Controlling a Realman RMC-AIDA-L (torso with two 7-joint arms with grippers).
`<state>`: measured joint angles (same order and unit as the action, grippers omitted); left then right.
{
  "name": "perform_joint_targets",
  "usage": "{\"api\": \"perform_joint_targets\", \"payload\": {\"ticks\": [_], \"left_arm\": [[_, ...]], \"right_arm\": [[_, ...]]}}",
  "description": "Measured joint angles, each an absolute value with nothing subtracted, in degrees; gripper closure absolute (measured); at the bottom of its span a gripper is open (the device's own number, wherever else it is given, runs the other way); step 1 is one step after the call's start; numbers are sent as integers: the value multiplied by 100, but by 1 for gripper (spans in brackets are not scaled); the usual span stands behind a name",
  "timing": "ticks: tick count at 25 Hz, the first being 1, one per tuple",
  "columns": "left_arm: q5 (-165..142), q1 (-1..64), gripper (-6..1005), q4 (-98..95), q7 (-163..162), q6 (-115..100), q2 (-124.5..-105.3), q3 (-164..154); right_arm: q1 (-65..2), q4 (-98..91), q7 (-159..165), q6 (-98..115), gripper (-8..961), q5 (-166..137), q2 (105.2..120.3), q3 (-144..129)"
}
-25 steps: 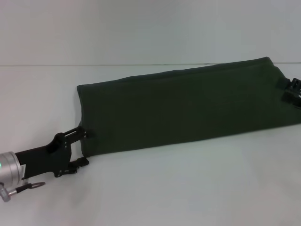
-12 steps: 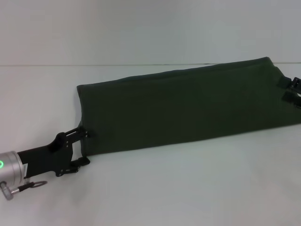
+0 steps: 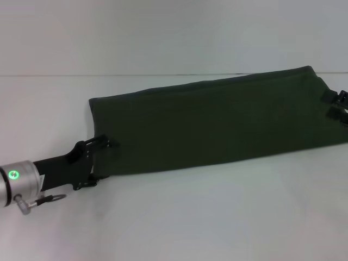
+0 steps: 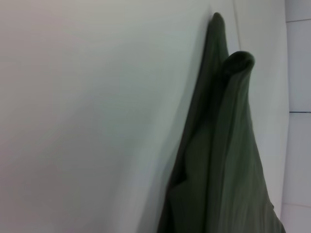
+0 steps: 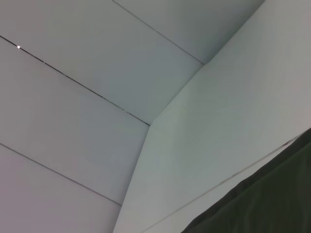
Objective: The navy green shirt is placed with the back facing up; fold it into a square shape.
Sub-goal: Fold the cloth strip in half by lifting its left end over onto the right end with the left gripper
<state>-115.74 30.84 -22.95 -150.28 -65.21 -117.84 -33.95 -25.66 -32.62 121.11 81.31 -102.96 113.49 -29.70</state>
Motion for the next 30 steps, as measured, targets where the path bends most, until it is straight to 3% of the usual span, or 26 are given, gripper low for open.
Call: {"api": "perform_joint_targets", "payload": {"ticks": [10, 21, 30], "left_arm": [[-11543, 3407, 53, -2306, -14625, -6534, -11865, -3388], [-11554, 3348, 217, -2455, -14443, -6607, -11863, -3395], [-11539, 3345, 574, -2472, -14115, -6572, -11838, -3380]], "right_arm": [[-2566, -3260, 12111, 8182, 87, -10291, 11355, -2839], [-2551, -3257, 12115, 8204, 86, -10292, 11364, -2694], [-2504, -3233, 12118, 8205, 87, -10292, 11364, -2613]]}}
